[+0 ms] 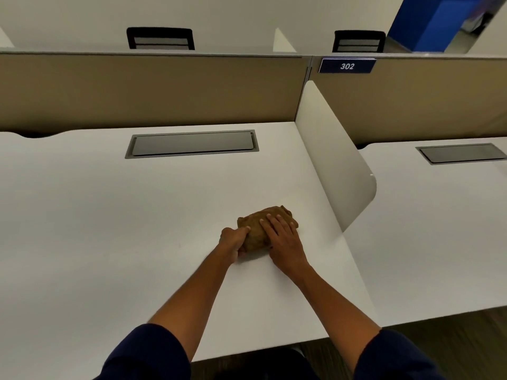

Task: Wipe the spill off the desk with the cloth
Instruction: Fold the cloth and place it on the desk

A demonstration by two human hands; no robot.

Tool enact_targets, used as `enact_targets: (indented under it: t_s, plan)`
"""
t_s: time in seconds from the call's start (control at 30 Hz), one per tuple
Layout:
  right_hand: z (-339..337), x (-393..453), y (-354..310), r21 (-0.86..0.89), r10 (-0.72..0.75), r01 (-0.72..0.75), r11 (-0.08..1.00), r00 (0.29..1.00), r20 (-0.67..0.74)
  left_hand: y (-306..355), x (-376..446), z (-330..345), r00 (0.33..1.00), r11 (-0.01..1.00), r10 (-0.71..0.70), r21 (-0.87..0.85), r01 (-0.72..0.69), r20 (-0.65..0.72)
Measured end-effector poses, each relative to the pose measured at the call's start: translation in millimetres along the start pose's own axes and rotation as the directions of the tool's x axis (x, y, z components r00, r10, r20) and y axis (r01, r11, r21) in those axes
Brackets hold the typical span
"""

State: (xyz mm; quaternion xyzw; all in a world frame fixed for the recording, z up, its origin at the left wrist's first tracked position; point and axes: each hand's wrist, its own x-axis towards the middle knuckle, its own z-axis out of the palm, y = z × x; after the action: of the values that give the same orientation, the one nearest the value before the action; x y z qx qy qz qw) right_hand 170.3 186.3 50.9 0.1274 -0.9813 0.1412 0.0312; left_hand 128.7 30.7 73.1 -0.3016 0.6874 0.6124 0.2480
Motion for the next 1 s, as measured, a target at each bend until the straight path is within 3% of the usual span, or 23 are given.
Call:
enact_targets:
  t_s: [0.07,0.23,0.37,0.47,0.63,0.73,0.87,1.0]
  plan:
    - [-0.5,5.9,3.6,0.003,0.004,-0.004,1.000,1.000,0.019,2.8,1.1,0.9,1.000,0.999,-0.011,-0.031,0.012,0.010]
    - [-2.5,28.3,17.5,0.131,0.018,-0.007,0.991,0.996,-0.084,21.7,16.0,-3.0,0.998,0.990,-0.009,-0.139,0.017,0.061]
    - [-7.5,48.4,31.9,0.277,0.072,-0.039,0.960,0.991,-0.111,50.8,28.8,-5.4,0.995,0.982,0.052,-0.184,-0.036,0.083]
    - [-16.3,72.3,46.4,0.370,0.096,-0.036,0.928,0.985,-0.145,82.7,36.4,-2.3,0.988,0.985,0.135,-0.123,-0.125,0.080]
    - [-31.8,127.4,72.2,0.635,0.412,-0.237,0.735,0.900,-0.141,131.4,53.6,10.5,0.941,0.941,0.339,0.019,-0.339,-0.007]
    - [-37.6,160.8,91.7,0.768,0.588,-0.364,0.527,0.808,-0.021,137.7,67.5,14.5,0.854,0.819,0.517,0.320,-0.476,-0.054]
    - [-41.4,199.2,115.3,0.895,0.691,-0.398,0.201,0.705,0.158,135.2,84.7,14.3,0.726,0.555,0.686,0.608,-0.568,0.053]
    - [-40.3,235.9,136.3,0.924,0.723,-0.375,0.069,0.657,0.213,141.7,104.2,16.5,0.674,0.319,0.727,0.807,-0.497,0.128]
